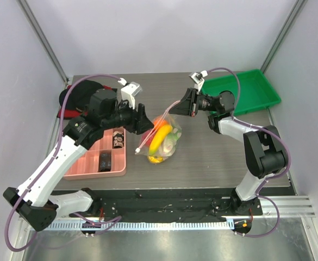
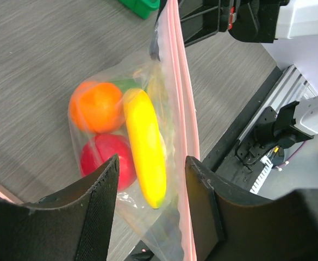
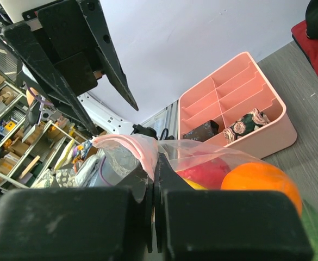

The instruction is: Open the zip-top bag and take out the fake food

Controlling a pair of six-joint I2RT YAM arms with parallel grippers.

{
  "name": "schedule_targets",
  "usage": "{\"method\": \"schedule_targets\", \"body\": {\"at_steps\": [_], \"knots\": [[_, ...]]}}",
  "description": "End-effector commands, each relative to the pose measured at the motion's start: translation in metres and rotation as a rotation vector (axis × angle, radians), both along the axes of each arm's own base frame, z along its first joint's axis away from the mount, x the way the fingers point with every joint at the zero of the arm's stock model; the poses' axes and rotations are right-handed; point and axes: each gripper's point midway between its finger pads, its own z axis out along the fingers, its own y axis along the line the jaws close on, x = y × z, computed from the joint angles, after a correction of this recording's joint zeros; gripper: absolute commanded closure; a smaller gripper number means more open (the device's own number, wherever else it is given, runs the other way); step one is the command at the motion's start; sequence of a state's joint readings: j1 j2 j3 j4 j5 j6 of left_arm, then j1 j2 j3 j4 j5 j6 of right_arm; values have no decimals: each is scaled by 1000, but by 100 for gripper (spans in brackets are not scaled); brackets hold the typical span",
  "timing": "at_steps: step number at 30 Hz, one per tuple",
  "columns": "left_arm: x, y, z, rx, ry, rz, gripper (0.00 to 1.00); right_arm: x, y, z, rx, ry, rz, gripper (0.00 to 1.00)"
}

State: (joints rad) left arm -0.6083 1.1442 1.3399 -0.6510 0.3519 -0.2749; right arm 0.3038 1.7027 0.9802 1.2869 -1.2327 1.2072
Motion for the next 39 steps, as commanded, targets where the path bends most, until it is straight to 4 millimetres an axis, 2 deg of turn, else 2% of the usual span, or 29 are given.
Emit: {"method": "schedule_targets", "body": {"at_steps": [1,5,9,14,18,23,29,34,39], "knots": [[7,-7,5,-16,-39,-25,49,-18,-5,46,117,-370,-11,99],[7,-11,4,-28,-30,-37,48,-15,-5,45,100,-373,-30,98],[4,-12,4,-48,-29,-44,41,-13,-4,45,85,-378,-45,99],[5,-13,6,-57,-22,-37,36,-13,-4,42,77,-372,-51,99],[4,-13,8,-63,-26,-36,36,-13,-4,41,74,-371,-51,99],[5,-8,16,-58,-52,-16,26,-13,-4,42,69,-376,-55,99],[3,-9,24,-73,-52,-24,26,-13,-3,40,64,-372,-57,99],[2,-11,18,-78,-33,-29,27,-12,-2,39,58,-377,-59,99],[4,-12,8,-65,-11,-21,33,-11,-1,39,41,-375,-72,99]]}}
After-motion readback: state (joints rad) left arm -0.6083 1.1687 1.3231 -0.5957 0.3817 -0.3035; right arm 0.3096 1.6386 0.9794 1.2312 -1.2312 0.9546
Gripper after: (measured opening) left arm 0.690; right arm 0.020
